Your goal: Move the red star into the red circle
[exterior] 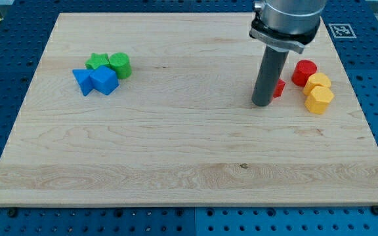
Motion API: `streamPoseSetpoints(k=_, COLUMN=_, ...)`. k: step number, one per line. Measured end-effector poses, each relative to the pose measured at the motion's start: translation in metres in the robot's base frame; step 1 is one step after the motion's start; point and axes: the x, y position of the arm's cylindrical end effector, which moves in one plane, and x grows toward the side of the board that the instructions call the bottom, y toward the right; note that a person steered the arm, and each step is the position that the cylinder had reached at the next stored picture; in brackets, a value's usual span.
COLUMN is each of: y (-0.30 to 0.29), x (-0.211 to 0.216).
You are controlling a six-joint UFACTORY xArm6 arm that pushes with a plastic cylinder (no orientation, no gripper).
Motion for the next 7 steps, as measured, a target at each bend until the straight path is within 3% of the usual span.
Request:
streamPoseSetpoints(k=3, y=-0.042, x=-0.048)
streamPoseSetpoints(k=7, y=-0.002, x=-0.025)
